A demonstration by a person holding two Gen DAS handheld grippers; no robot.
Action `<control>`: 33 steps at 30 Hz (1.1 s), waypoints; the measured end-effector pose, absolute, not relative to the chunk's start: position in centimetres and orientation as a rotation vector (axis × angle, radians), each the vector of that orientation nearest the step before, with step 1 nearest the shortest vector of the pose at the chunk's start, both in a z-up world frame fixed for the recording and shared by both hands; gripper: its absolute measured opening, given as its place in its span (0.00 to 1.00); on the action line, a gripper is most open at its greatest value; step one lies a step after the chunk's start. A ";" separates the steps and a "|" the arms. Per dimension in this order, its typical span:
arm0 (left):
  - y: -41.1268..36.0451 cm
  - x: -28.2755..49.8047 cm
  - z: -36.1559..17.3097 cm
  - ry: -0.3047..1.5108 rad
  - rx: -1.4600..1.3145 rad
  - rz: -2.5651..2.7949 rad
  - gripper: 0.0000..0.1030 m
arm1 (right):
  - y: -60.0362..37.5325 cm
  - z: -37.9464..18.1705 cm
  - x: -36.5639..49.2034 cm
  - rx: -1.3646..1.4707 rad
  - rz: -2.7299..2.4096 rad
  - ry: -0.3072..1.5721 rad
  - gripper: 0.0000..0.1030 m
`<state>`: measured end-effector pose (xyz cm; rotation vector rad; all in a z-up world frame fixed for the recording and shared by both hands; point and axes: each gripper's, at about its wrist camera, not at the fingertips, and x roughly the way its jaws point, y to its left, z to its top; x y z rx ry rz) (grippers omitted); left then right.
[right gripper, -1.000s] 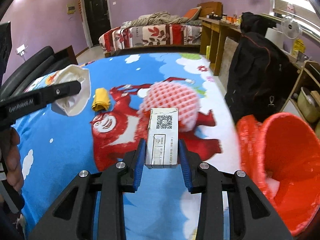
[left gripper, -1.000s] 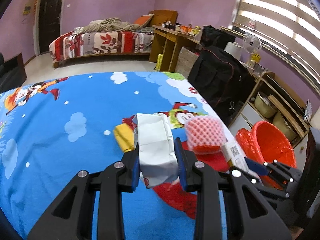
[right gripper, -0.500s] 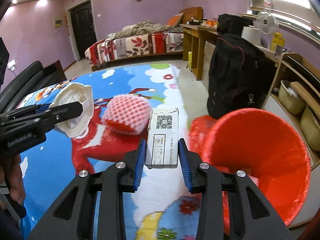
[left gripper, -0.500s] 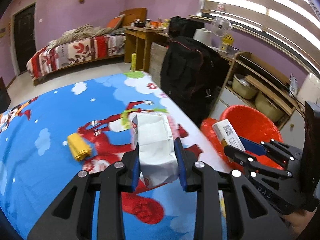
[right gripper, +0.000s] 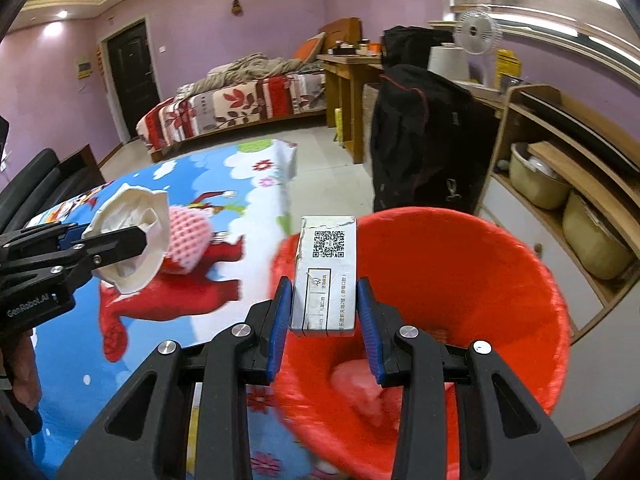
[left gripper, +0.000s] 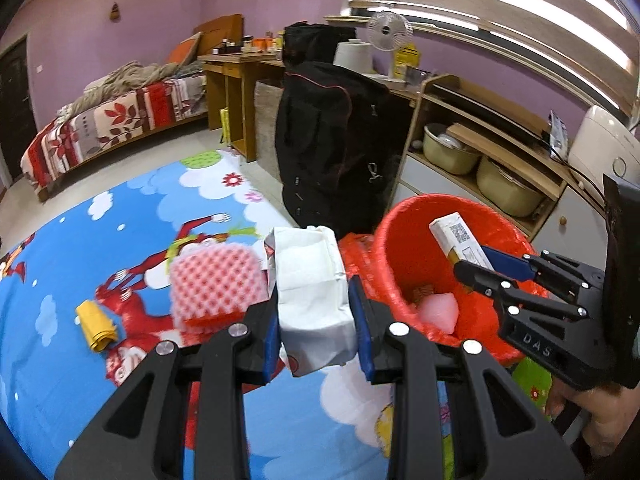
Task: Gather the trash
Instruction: 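Open the left tool to drop the cup while the right tool releases the box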
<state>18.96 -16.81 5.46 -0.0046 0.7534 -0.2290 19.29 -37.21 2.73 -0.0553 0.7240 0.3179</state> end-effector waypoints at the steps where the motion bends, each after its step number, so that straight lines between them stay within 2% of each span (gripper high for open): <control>1: -17.2 19.1 5.5 0.754 0.000 -0.236 0.29 | -37.9 2.8 19.4 -0.046 0.307 0.723 0.34; 26: -26.7 21.7 6.8 0.740 0.045 -0.427 0.29 | -46.7 3.5 20.5 0.031 0.167 0.688 0.35; 28: -26.9 21.7 6.9 0.737 0.041 -0.440 0.33 | -47.1 3.5 20.5 0.037 0.156 0.686 0.37; 29: -27.0 21.8 7.0 0.734 0.035 -0.442 0.43 | -47.2 3.6 20.5 0.041 0.153 0.685 0.37; 30: -27.1 21.8 7.1 0.731 0.031 -0.442 0.49 | -47.4 3.6 20.4 0.043 0.151 0.684 0.38; 31: -27.1 21.8 7.2 0.728 0.030 -0.441 0.49 | -47.5 3.7 20.4 0.042 0.150 0.681 0.40; 33: -26.9 21.8 7.2 0.728 0.030 -0.437 0.49 | -47.6 3.7 20.3 0.041 0.145 0.673 0.53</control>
